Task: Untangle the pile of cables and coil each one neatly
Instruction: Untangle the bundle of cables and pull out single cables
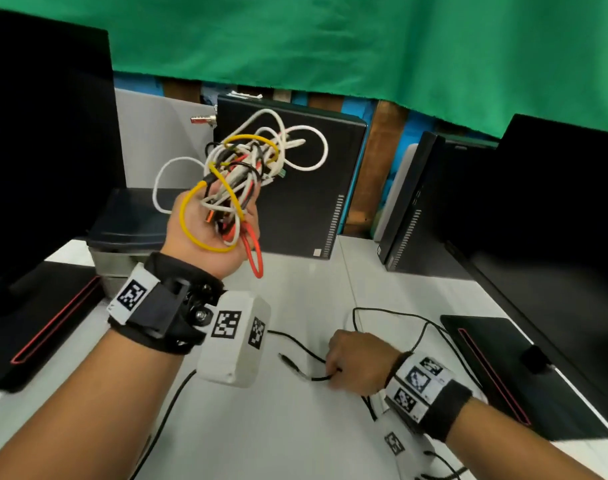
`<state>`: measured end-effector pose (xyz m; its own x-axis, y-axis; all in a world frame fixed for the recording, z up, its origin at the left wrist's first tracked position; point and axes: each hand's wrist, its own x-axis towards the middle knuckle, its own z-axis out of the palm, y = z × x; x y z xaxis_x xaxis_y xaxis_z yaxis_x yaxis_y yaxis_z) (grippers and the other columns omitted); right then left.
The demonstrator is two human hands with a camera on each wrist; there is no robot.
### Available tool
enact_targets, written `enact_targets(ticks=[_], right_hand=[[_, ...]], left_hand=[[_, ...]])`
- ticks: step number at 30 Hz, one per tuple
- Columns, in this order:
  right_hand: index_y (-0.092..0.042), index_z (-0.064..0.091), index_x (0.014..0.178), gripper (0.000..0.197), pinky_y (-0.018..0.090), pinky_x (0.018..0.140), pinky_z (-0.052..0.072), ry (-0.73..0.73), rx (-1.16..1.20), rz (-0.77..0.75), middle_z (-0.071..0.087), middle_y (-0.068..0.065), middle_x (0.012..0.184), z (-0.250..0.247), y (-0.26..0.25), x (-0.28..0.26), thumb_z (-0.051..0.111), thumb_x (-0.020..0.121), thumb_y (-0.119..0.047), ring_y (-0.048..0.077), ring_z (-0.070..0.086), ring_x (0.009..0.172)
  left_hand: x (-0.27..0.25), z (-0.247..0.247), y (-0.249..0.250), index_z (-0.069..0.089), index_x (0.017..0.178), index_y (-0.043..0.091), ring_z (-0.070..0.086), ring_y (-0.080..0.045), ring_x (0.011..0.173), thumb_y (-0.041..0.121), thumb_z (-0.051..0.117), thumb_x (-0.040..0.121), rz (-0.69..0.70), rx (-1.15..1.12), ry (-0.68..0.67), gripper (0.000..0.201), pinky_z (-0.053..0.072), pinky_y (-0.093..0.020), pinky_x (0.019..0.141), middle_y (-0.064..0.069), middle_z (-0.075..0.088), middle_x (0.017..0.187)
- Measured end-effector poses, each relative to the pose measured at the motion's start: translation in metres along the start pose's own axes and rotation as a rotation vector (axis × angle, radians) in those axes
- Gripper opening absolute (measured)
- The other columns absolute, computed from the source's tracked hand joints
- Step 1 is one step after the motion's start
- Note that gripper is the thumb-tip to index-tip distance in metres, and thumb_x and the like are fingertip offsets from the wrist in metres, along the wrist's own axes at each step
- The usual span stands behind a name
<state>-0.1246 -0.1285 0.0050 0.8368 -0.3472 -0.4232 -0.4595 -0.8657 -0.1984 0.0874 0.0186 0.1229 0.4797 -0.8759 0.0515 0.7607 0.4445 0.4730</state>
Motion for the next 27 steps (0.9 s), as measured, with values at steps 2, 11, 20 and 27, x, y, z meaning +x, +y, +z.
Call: enact_targets(ticks=[2,11,20,27], right_hand=[[-0.011,0.073,0.093,0.014,0.019,0.057,0.038,0.031,-0.044,0.018,0.061,0.001,0.096,0.015,-0.005,0.0,0.061,0.087,-0.007,0.015,0.055,0.084],[-0.013,0.07,0.08,0.02,0.027,0.072,0.049,0.256,-0.136,0.043,0.067,0.002,0.086,-0.074,0.006,-0.016,0.055,0.082,0.001,0.021,0.061,0.084],[-0.014,0.078,0.092,0.015,0.039,0.082,0.057,1.192,-0.077,0.17,0.074,0.009,0.095,-0.208,0.064,-0.068,0.064,0.087,-0.015,0.033,0.067,0.089],[-0.032,0.076,0.104,0.015,0.024,0.086,0.051,0.454,0.025,0.189,0.069,-0.014,0.101,-0.12,0.097,-0.074,0.074,0.089,-0.031,0.005,0.064,0.096]], left_hand=[[0.003,0.0,-0.01,0.055,0.128,0.023,0.055,-0.007,0.06,0.031,0.046,0.093,-0.053,0.024,0.031,0.036,0.04,-0.013,0.055,0.002,0.058,0.109],[-0.004,0.011,-0.03,0.067,0.11,0.014,0.054,-0.007,0.062,0.026,0.055,0.076,-0.083,0.092,0.062,0.038,0.04,-0.012,0.057,-0.001,0.062,0.101],[0.002,0.002,-0.026,0.063,0.118,0.016,0.055,-0.008,0.062,0.027,0.053,0.085,-0.082,0.115,0.114,0.036,0.044,-0.014,0.055,-0.001,0.059,0.108],[-0.005,0.01,-0.03,0.069,0.107,0.015,0.053,-0.007,0.065,0.027,0.056,0.075,-0.063,0.096,0.109,0.036,0.044,-0.014,0.056,-0.003,0.059,0.112]])
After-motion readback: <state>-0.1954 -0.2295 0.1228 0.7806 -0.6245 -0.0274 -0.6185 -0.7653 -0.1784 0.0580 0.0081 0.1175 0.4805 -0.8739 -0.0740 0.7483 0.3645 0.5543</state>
